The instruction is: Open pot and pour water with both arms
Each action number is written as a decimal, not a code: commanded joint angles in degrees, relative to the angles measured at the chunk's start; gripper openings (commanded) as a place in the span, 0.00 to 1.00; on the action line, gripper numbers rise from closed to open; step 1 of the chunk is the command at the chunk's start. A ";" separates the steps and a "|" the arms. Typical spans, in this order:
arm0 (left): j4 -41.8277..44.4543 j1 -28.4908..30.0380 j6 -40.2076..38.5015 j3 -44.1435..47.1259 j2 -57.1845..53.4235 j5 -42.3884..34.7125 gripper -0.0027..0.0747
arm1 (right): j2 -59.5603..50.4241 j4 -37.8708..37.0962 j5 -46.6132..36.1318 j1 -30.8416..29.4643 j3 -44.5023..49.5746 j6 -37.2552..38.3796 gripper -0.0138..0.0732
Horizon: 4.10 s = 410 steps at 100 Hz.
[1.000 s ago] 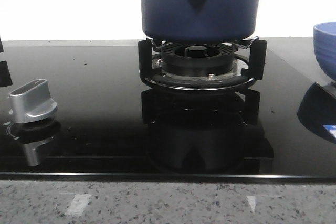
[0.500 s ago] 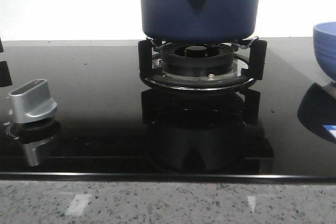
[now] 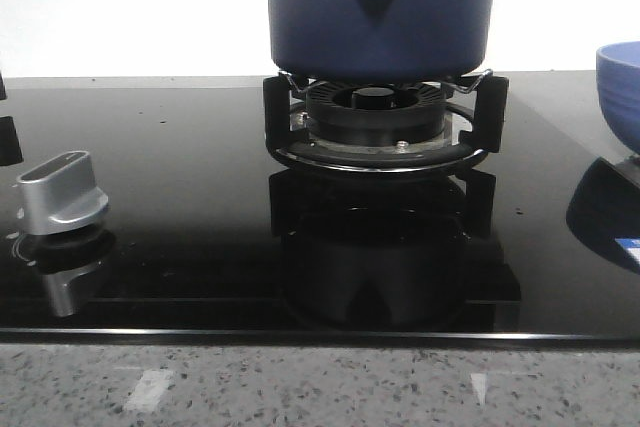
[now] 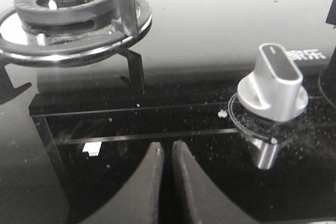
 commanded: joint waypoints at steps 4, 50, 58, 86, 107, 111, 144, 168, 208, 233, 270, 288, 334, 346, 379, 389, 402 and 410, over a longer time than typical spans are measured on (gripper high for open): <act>0.22 -0.02 -0.53 1.85 0.61 -6.59 0.01 | -1.30 2.90 -11.49 -0.05 1.52 3.22 0.07; -39.93 -0.13 -0.62 1.77 0.61 -26.68 0.01 | -1.19 15.99 -7.64 -0.05 0.61 7.98 0.07; -43.84 -0.13 -0.62 1.77 0.61 -26.79 0.01 | -1.19 16.79 -4.50 -0.05 -0.37 8.67 0.07; -34.23 -0.13 -0.62 -4.69 1.08 -18.85 0.01 | 0.08 15.26 18.53 -0.05 -11.29 6.89 0.07; -16.05 -0.24 -0.62 -18.37 9.26 -11.49 0.02 | 8.87 11.68 32.97 -0.05 -23.15 -3.19 0.07; -13.52 -0.75 -0.52 -20.89 11.74 -10.93 0.04 | 10.24 11.14 33.27 0.08 -24.83 -3.58 0.07; -9.82 -15.40 1.53 -30.38 29.93 -12.08 0.63 | 14.95 10.01 35.81 1.33 -31.64 -3.58 0.40; -6.79 -27.85 4.05 -35.15 42.48 -21.28 0.64 | 15.36 11.39 37.49 1.33 -31.76 -3.58 0.68; -2.91 -37.51 3.93 -50.24 57.41 -24.31 0.62 | 15.36 11.37 37.49 3.14 -31.76 -3.58 0.68; -0.80 -38.34 3.69 -55.34 60.52 -22.91 0.60 | 15.36 11.37 37.49 4.23 -31.76 -3.58 0.68; 0.93 -40.27 3.69 -63.97 61.55 -12.43 0.60 | 15.36 11.37 39.37 4.67 -31.76 -3.58 0.68; 1.10 -40.27 3.69 -64.02 61.55 -14.29 0.60 | 15.36 10.90 39.59 4.67 -31.76 -3.58 0.68; 0.95 -40.07 3.69 -62.08 61.77 -14.17 0.60 | 15.36 10.90 39.59 4.67 -31.76 -3.58 0.68; -1.08 -40.07 3.69 -62.08 61.77 -14.17 0.60 | 15.36 10.90 39.59 4.67 -31.76 -3.58 0.68; -13.33 -39.89 9.99 -62.08 61.67 -11.66 0.60 | 15.36 10.90 39.59 4.67 -31.76 -3.58 0.68; -40.89 -39.62 39.64 -62.08 61.67 -11.14 0.60 | 15.36 10.90 39.59 4.67 -31.76 -3.58 0.68; -75.52 -41.72 83.12 -62.08 62.41 -11.06 0.60 | 15.36 10.90 39.59 4.67 -31.76 -3.58 0.68; -91.69 -42.63 98.81 -62.08 63.25 -12.86 0.60 | 15.36 10.90 39.59 4.67 -31.76 -3.58 0.68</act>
